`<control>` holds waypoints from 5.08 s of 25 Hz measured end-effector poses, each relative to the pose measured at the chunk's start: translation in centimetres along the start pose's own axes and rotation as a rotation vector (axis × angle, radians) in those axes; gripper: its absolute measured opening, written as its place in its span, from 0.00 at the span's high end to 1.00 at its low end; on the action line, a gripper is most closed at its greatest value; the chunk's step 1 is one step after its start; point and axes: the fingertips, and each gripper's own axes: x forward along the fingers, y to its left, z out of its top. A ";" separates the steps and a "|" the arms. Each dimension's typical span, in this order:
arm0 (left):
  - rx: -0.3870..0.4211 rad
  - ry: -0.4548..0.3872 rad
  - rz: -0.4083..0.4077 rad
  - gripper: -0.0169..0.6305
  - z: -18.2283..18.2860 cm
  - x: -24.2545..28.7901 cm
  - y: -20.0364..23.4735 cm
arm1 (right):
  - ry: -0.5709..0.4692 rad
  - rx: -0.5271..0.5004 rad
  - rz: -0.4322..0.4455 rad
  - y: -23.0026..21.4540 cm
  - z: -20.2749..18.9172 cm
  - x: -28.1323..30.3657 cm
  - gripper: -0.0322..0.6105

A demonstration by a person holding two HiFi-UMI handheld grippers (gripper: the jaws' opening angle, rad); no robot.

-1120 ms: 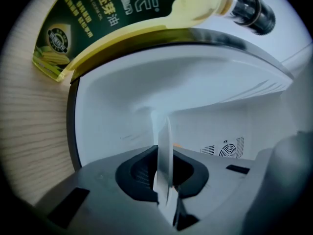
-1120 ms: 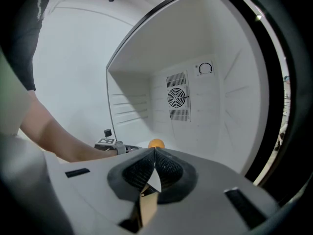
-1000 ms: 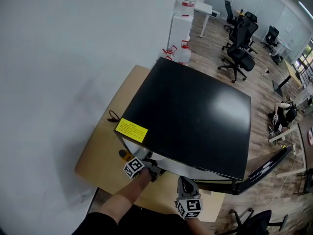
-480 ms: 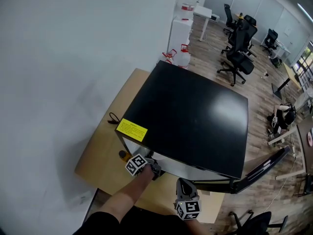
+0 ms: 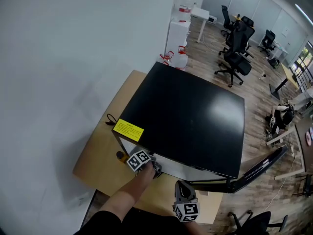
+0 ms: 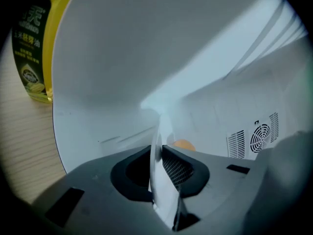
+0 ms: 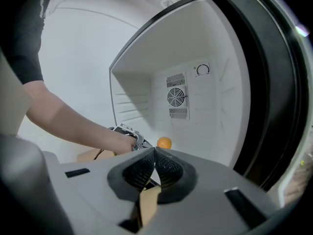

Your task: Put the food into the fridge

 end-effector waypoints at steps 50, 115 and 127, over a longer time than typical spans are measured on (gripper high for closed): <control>0.830 0.168 0.274 0.61 0.3 -0.3 0.0 | -0.044 0.027 0.010 0.3 0.5 -1.4 0.86; 1.228 -0.147 -0.428 0.94 -6.3 -52.2 -6.9 | -0.204 -0.004 -0.206 24.3 2.2 -22.0 0.86; 1.230 -0.100 -0.461 0.94 -8.4 -51.9 -6.7 | -0.202 -0.017 -0.241 23.6 2.3 -22.6 0.86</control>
